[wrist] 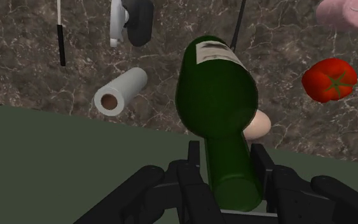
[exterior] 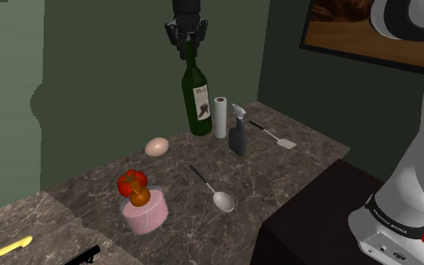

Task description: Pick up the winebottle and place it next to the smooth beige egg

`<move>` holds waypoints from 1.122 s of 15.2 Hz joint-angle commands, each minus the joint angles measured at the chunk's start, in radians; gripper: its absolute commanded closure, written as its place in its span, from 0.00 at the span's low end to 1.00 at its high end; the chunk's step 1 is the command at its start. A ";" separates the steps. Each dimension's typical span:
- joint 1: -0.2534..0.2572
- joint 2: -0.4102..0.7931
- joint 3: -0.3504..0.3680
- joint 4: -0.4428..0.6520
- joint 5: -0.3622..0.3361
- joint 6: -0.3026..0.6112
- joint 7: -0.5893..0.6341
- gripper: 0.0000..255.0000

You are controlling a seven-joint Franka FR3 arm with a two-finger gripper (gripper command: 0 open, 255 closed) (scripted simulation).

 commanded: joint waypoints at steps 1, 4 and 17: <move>0.037 0.106 0.002 0.130 -0.028 -0.026 0.022 1.00; 0.038 0.107 0.001 0.096 -0.028 0.008 0.027 1.00; 0.007 0.037 0.001 -0.190 -0.013 0.225 0.034 1.00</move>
